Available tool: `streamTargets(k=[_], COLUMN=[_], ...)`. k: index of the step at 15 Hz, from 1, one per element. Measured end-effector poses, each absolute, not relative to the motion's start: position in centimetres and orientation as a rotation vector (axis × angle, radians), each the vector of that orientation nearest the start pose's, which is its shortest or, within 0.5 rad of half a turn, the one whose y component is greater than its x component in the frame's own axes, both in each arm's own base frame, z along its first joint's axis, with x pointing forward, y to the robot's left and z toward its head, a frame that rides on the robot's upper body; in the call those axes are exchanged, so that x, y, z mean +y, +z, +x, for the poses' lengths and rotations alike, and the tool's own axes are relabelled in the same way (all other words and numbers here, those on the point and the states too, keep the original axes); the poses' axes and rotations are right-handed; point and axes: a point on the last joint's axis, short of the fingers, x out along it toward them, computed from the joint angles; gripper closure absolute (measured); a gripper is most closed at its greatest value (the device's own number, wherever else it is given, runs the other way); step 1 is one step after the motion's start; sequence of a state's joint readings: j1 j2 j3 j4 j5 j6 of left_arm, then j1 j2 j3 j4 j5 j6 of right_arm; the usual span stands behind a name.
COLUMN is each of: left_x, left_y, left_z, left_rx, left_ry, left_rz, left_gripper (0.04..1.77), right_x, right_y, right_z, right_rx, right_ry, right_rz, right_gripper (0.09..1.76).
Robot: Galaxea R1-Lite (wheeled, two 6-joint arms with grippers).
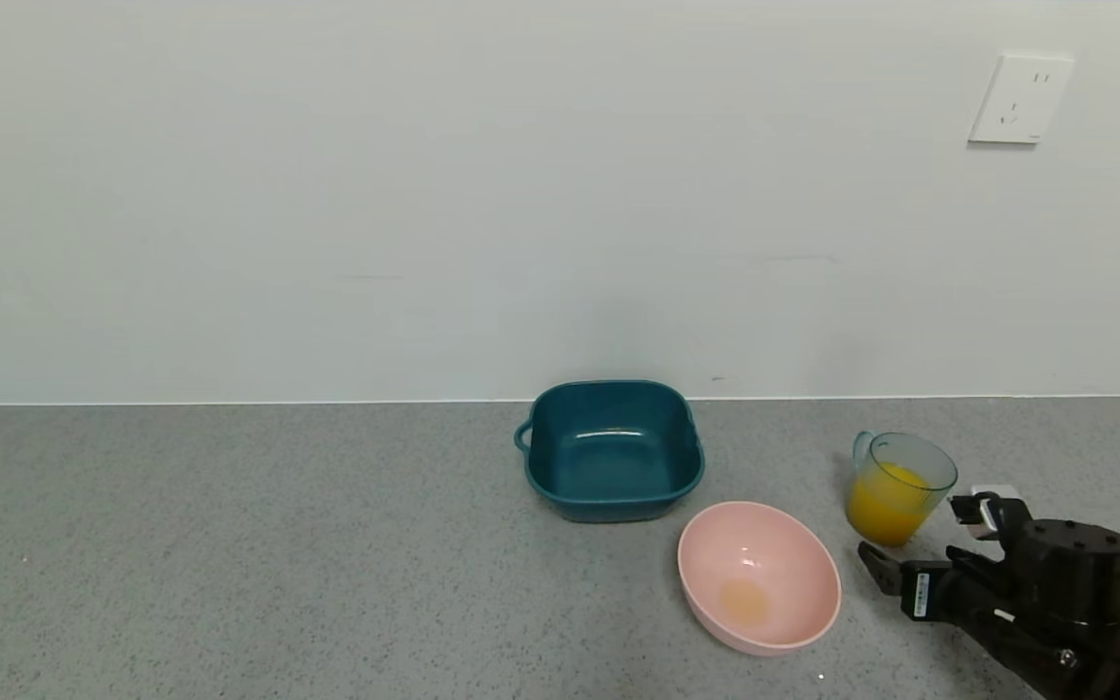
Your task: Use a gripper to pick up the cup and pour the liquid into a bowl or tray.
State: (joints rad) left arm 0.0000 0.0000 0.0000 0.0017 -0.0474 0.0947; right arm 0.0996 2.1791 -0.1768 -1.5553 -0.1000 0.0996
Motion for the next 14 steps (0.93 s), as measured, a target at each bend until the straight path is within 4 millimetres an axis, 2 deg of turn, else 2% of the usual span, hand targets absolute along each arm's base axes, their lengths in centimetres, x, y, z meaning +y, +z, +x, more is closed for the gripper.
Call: streamTargets(k=[14], left_x=[-0.1], left_y=[7.5], left_z=[-2.3], left_rx=[-0.001], left_ry=[-0.047], left_rz=[0.095], left_gripper=[0.09], right_x=[2.4], right_y=[1.6], right_z=[29.1], right_rx=[0.341], right_ry=[-0.040], right_rz=[0.060], right_gripper=[0.14])
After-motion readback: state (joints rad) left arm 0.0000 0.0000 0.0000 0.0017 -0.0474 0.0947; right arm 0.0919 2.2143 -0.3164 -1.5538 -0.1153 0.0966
